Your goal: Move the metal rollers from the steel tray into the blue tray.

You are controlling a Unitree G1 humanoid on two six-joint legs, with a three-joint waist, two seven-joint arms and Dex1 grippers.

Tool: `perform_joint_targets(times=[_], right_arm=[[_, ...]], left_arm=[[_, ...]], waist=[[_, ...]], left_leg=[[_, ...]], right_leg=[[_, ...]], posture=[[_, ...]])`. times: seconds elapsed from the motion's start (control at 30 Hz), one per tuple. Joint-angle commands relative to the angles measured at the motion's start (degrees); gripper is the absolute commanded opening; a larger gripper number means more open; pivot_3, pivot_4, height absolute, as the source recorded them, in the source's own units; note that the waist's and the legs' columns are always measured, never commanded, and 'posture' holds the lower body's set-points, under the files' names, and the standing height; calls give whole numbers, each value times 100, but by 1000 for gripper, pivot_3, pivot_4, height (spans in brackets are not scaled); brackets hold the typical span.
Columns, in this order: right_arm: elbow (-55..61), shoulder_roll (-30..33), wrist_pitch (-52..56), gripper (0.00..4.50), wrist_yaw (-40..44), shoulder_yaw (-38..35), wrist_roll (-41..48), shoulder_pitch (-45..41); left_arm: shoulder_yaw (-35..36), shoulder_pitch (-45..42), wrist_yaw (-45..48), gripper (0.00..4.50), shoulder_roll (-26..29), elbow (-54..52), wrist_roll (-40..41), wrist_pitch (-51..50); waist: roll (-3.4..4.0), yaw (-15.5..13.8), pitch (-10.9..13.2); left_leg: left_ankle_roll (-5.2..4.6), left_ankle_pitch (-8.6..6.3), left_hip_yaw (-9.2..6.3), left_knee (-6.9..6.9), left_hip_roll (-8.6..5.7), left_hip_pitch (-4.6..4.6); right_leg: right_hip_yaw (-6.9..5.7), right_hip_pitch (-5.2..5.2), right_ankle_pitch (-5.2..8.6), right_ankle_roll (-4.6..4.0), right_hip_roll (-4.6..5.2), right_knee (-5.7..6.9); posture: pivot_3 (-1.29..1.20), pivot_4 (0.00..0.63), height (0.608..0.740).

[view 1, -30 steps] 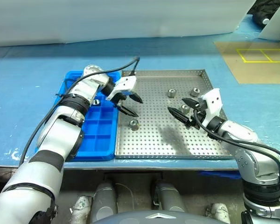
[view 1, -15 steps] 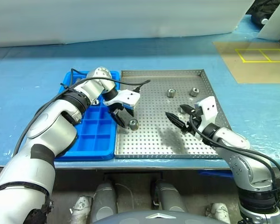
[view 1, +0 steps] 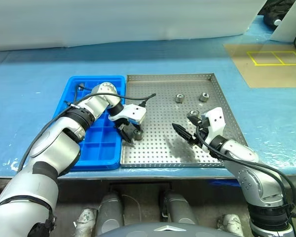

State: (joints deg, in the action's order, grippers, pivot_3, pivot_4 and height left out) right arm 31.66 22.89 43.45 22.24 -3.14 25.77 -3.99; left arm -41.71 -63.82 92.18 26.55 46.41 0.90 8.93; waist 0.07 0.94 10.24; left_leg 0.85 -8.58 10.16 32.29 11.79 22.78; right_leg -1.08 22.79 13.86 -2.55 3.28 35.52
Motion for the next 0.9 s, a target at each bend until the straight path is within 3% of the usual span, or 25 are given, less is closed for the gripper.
perform_joint_targets(times=[0.03,0.5,0.67,0.9], right_arm=[[302,-48,-100,3851,-59,28,30,14],[343,-2,-97,3851,-130,5,11,85],[320,22,-95,3851,-150,-22,-5,49],[304,61,-97,3851,-137,-4,-15,15]], left_arm=[[246,157,-153,3339,-69,-41,-298,66],[908,481,-402,3339,-410,55,-596,918],[950,461,-582,4462,-435,215,-821,1019],[959,452,-1211,4462,-653,596,-1267,939]], waist=[[0,-1,0],[1,-10,-1],[1,-5,-1],[1,15,-1]], left_leg=[[0,0,0,-1,0,-6],[-2,-3,0,-7,0,-62],[-2,-3,0,-13,0,-60],[-4,-4,1,-17,0,-60]], right_leg=[[0,-5,0,0,-1,0],[2,-61,2,1,9,-13],[2,-59,2,2,7,-18],[2,-59,2,2,6,-27]], posture=[[-488,150,740],[-498,150,740],[-498,150,740],[-499,150,740]])
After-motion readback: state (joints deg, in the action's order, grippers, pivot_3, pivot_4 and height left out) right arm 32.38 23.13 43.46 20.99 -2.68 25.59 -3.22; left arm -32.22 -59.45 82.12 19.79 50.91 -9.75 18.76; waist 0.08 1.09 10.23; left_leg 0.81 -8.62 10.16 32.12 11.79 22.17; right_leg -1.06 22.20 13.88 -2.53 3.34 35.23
